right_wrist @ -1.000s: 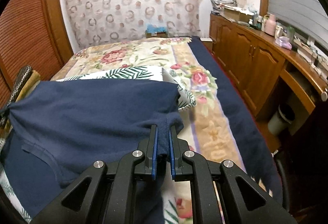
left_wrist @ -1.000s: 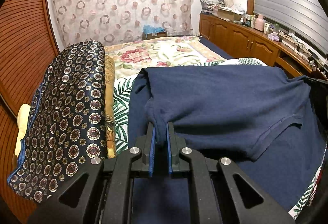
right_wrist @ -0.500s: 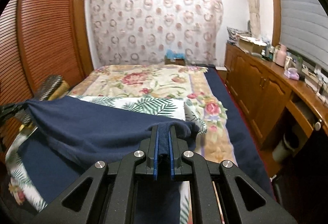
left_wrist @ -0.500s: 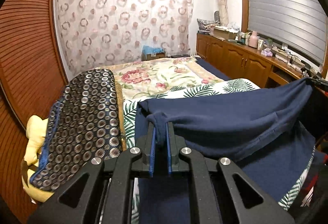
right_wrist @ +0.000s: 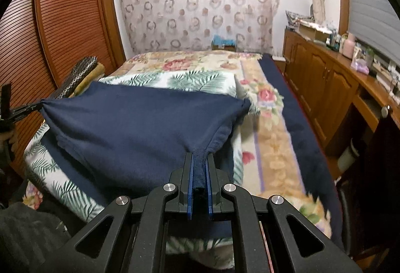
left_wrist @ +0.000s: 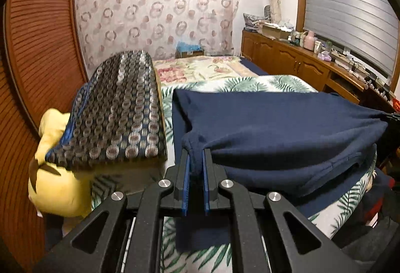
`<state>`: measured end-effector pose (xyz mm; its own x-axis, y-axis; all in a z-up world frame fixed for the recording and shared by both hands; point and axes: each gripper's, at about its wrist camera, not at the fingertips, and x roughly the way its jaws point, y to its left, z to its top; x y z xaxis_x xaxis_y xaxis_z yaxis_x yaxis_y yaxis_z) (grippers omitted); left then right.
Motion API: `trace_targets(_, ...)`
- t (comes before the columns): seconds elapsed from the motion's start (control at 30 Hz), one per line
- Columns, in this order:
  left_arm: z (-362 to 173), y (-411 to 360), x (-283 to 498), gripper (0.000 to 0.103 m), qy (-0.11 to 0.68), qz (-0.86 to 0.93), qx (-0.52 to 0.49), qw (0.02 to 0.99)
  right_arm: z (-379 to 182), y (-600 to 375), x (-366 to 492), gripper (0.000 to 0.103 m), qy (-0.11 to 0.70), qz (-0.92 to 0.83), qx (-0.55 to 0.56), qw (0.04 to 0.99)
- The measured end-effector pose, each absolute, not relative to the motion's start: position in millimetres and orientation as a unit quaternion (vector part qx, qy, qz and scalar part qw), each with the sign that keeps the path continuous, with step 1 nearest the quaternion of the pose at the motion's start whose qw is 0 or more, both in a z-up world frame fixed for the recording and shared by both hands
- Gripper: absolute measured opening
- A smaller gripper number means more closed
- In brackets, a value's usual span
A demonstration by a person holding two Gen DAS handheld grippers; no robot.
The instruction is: Fold small clothes
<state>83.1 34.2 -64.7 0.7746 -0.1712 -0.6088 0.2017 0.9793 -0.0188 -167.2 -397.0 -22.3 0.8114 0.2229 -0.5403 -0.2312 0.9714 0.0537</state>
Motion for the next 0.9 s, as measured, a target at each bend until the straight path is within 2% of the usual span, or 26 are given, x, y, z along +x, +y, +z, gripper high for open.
trace_targets(0.17,-87.2,30.6,81.1,0.010,0.345,-0.090,0.028,0.934,-19.4,-385.6,-151.9,0.008,0.308,0.113,-0.008,0.945)
trace_targets(0.27,-95.6,28.9,77.9,0.018,0.354,-0.090,0.026,0.931,-13.0,-378.6,-136.1,0.009,0.318,0.108,-0.006,0.942)
trace_targets(0.33,-97.3,28.3,74.6,0.032,0.354,-0.090,0.026,0.931,-7.0,-373.1,-137.7,0.016,0.320,0.101,-0.014,0.942)
trace_targets(0.37,-97.2,28.4,72.7,0.034,0.352,-0.093,0.023,0.931,-5.9,-368.6,-141.0,0.019,0.318,0.098,-0.020,0.943)
trace_targets(0.4,-96.6,28.4,71.6,0.042,0.350,-0.095,0.021,0.932,-2.7,-366.8,-139.9,0.026,0.316,0.097,-0.027,0.944)
trace_targets(0.43,-96.2,28.7,70.1,0.043,0.349,-0.097,0.017,0.932,1.1,-363.9,-139.0,0.040,0.312,0.092,-0.034,0.945)
trace_targets(0.5,-96.8,28.8,69.6,0.043,0.351,-0.094,0.019,0.932,9.3,-358.9,-137.3,0.057,0.303,0.078,-0.048,0.949)
trace_targets(0.57,-97.9,27.2,69.9,0.043,0.357,-0.090,0.023,0.929,15.1,-354.1,-134.9,0.063,0.293,0.086,-0.048,0.951)
trace_targets(0.6,-99.8,26.3,69.9,0.044,0.361,-0.090,0.024,0.928,17.4,-349.7,-133.2,0.065,0.290,0.090,-0.048,0.951)
trace_targets(0.7,-105.0,24.6,68.6,0.071,0.367,-0.087,0.023,0.926,18.1,-334.8,-125.3,0.065,0.287,0.107,-0.050,0.951)
trace_targets(0.9,-112.3,22.3,65.5,0.073,0.372,-0.080,0.019,0.925,-6.2,-298.8,-101.6,0.065,0.304,0.150,-0.054,0.939)
